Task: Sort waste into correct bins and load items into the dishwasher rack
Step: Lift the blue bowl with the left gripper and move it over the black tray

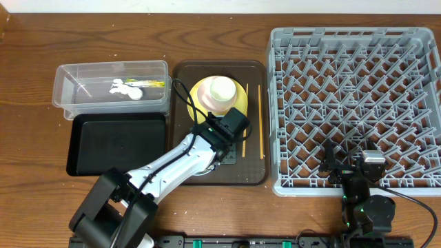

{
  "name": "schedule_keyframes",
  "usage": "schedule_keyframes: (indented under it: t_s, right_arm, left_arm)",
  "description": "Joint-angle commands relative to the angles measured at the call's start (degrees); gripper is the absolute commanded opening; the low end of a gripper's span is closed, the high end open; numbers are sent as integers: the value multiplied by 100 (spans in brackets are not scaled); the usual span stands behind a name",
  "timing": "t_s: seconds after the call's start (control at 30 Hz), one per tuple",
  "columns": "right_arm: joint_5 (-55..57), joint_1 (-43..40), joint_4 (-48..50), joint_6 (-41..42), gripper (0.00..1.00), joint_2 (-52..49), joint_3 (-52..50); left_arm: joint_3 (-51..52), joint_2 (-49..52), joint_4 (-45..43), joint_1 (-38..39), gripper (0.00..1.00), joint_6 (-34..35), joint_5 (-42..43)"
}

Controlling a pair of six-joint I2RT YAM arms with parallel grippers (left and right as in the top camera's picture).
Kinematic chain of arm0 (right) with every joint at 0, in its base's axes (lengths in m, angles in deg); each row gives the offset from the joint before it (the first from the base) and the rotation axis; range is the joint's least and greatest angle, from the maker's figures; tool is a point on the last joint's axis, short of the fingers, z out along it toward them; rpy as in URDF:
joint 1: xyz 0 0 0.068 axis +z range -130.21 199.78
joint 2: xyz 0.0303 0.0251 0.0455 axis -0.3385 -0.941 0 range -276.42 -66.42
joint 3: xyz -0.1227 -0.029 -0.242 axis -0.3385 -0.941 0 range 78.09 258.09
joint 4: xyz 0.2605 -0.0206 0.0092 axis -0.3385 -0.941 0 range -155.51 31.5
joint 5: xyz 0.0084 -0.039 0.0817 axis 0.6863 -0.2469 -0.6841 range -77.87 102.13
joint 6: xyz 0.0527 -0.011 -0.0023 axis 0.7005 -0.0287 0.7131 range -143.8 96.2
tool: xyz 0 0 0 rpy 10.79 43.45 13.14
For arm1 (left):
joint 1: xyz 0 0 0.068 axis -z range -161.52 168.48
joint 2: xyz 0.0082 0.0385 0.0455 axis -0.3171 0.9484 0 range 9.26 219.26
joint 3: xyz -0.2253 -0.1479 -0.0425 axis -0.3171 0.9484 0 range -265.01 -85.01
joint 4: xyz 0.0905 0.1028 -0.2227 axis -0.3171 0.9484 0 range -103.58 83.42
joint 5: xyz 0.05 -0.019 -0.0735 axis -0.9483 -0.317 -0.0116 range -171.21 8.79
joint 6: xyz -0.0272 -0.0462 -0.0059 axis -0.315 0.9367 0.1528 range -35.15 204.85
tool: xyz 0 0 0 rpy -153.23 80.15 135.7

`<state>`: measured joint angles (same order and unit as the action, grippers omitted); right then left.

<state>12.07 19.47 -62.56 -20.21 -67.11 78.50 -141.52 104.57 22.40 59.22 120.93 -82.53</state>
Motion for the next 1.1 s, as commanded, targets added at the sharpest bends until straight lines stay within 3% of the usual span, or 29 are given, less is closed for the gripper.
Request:
schedule_keyframes:
  t_s: [0.0, 0.37, 0.8, 1.07]
  right_arm:
    - [-2, -42, -22, -70, 99, 31, -11]
    - [0, -42, -22, -68, 99, 31, -11]
    - [-2, -42, -22, -70, 99, 31, -11]
    - [-2, -42, -22, -68, 99, 31, -11]
  left_arm:
    - [96, 20, 20, 24, 11, 26, -83]
    - [11, -201, 85, 28, 6, -39, -63]
    - [-122, -1416, 334, -33, 6, -433, -66]
    - [-129, -2426, 404, -863, 6, -649, -11]
